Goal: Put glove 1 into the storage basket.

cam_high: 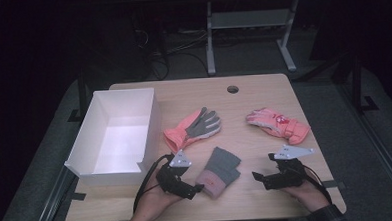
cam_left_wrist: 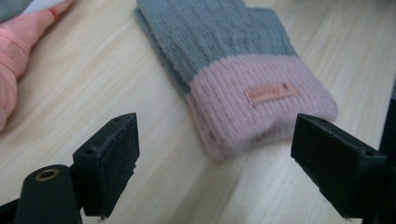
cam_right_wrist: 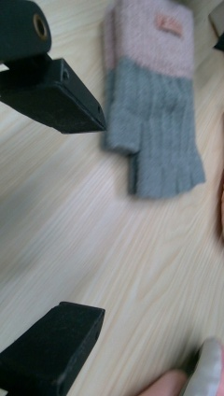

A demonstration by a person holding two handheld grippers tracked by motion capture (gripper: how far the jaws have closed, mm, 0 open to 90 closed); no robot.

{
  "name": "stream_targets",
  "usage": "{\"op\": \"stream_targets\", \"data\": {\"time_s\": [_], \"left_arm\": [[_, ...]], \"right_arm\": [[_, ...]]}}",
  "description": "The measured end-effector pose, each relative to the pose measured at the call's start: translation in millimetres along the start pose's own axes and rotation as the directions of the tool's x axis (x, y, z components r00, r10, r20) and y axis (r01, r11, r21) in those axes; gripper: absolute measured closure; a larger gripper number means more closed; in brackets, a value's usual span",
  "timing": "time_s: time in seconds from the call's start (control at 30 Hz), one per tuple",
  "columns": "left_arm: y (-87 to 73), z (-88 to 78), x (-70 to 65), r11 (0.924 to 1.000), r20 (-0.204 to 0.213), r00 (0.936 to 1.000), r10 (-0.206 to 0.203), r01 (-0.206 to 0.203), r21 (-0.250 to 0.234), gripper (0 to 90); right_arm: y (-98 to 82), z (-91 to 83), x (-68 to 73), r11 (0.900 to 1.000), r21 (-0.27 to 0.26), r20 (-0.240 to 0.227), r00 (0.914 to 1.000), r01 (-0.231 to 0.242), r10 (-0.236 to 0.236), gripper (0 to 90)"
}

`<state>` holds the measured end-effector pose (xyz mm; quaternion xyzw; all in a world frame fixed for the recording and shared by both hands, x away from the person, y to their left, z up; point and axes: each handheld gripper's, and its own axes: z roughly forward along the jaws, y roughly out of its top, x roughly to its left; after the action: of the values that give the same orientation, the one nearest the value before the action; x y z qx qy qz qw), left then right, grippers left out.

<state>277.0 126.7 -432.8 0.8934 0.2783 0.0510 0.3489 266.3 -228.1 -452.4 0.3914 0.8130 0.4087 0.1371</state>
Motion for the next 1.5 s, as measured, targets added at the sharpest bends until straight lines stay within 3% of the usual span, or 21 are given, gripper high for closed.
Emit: {"op": "stream_targets", "data": {"time_s": [0.33, 0.53, 0.77, 0.93, 1.2, 1.5], "left_arm": [[22.8, 13.6, -0.5, 0.9999, -0.009, 0.9999, -0.008, 0.008, -0.008, 14.5], [36.0, 26.1, -3.4, 0.9999, 0.000, 1.0000, -0.003, 0.003, -0.010, 14.4], [45.4, 42.6, -5.9, 0.9999, -0.003, 0.9999, -0.014, 0.014, 0.005, 13.7], [49.6, 53.0, -8.6, 0.9996, 0.002, 0.9997, -0.025, 0.025, 0.010, 13.5], [49.2, 69.7, -12.5, 0.9985, -0.029, 0.9994, -0.018, 0.019, 0.051, 12.9], [44.1, 74.3, -10.3, 0.9979, -0.029, 0.9989, -0.037, 0.038, 0.052, 12.8]], "right_arm": [[-20.0, -18.1, -14.1, 1.000, 0.013, 0.056, 0.9983, 0.018, -0.019, 8.9], [-19.7, -19.2, -14.8, 1.000, 0.003, 0.053, 0.9983, 0.023, -0.023, 8.9], [-18.2, -16.0, -11.8, 0.999, 0.026, 0.040, 0.9988, 0.029, -0.030, 8.9], [-17.9, -15.0, -11.2, 0.999, 0.031, 0.036, 0.9988, 0.032, -0.034, 8.8], [-17.1, -15.3, -11.2, 0.999, 0.029, 0.034, 0.9988, 0.034, -0.035, 8.9], [-16.9, -15.7, -12.1, 0.999, 0.026, 0.037, 0.9987, 0.033, -0.034, 8.9]]}}
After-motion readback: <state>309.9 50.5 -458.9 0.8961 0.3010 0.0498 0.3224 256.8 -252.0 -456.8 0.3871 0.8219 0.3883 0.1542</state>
